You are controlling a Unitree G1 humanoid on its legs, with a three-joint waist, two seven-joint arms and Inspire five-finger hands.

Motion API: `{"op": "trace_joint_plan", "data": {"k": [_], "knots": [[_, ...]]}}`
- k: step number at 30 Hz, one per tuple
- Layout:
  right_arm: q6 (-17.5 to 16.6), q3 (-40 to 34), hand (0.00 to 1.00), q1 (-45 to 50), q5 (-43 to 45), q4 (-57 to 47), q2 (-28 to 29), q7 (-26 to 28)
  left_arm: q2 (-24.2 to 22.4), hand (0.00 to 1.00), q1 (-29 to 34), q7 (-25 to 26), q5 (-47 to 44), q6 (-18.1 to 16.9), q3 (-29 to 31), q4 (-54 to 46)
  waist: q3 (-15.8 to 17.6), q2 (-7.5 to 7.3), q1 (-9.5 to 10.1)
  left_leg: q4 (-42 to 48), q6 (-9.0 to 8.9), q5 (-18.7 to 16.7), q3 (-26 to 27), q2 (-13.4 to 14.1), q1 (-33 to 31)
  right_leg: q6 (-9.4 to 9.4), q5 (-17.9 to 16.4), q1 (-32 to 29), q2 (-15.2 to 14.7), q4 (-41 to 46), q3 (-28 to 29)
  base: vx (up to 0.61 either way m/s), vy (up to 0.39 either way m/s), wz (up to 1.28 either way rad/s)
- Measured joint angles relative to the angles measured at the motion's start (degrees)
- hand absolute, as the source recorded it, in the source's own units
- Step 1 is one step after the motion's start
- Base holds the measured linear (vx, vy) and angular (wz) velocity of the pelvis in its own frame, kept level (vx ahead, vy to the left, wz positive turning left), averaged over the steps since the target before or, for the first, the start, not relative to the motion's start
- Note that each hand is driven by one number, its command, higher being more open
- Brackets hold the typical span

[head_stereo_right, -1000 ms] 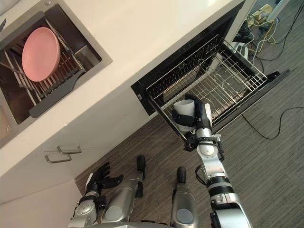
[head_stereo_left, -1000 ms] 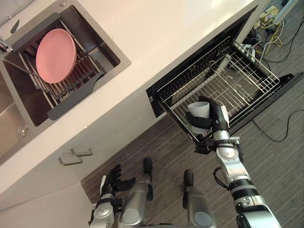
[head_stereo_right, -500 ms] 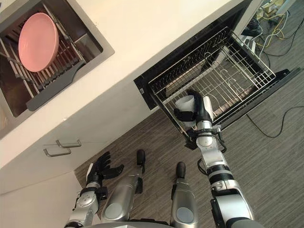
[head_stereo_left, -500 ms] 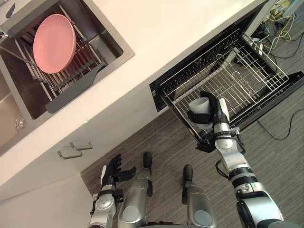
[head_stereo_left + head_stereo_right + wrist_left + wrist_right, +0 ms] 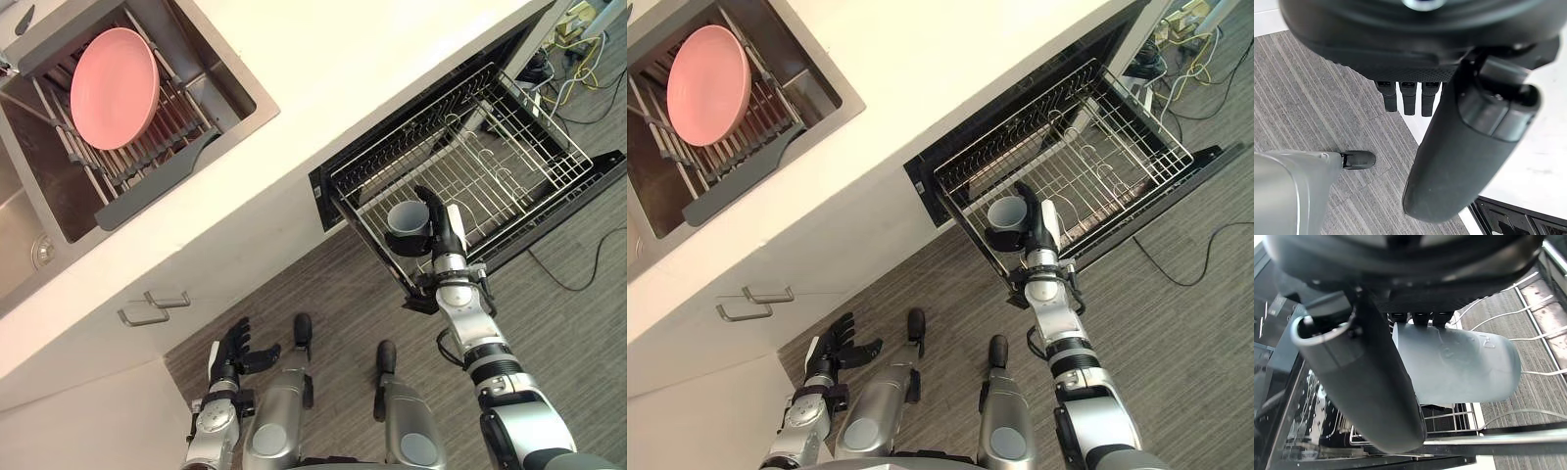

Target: Walk over to the sink, pick up the cup, carry it to the dishwasher, place the cup inside the dishwasher, then close the dishwasher door

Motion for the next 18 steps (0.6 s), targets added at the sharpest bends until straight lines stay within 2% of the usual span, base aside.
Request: {"op": "trace_joint_plan", "data": {"k": [8, 11, 15, 18], "knots": [[0.19, -0.01, 0.90, 9.38, 1.26, -11.22, 3.21, 0.79, -0.06, 0.90, 0.07, -0.45, 0.02, 0.58, 0.01, 0.14, -0.13, -0.49, -0.17, -0.03, -0.02, -0.02, -0.08, 0.00, 1.79, 0.09, -0.05, 1.88, -0.20, -0.14, -0.21, 0.00, -0.001, 0.01], [0.18, 0.00, 0.90, 12.44, 0.55, -15.56, 3.80, 1.10, -0.03, 0.90, 0.47, -0.85, 0.05, 1.17, 0.03, 0.47, -0.69, -1.26, -0.62, -0.44, -0.02, -0.01, -0.07, 0.01, 2.86, 0.10, -0.06, 2.88, -0.20, -0.45, -0.31, 0.00, 0.000, 0.00], [0.18, 0.01, 0.90, 16.12, -1.61, -18.86, 4.83, 1.49, -0.01, 0.90, 1.36, -1.52, 0.13, 1.73, -0.02, 1.49, -2.76, -3.06, -1.27, -0.89, -0.07, -0.05, -0.02, -0.05, 4.03, 0.20, 0.00, 4.37, -0.19, -1.44, -0.39, 0.00, 0.000, 0.00], [0.18, -0.01, 0.90, 18.14, -3.03, -20.11, 4.99, 1.83, -0.01, 0.90, 1.43, -1.69, 0.17, 2.06, -0.14, 2.77, -4.64, -3.29, -1.40, -1.20, -0.09, -0.07, 0.01, -0.16, 4.52, 0.30, 0.09, 5.02, -0.24, -2.09, -0.41, 0.02, -0.004, 0.00]]}}
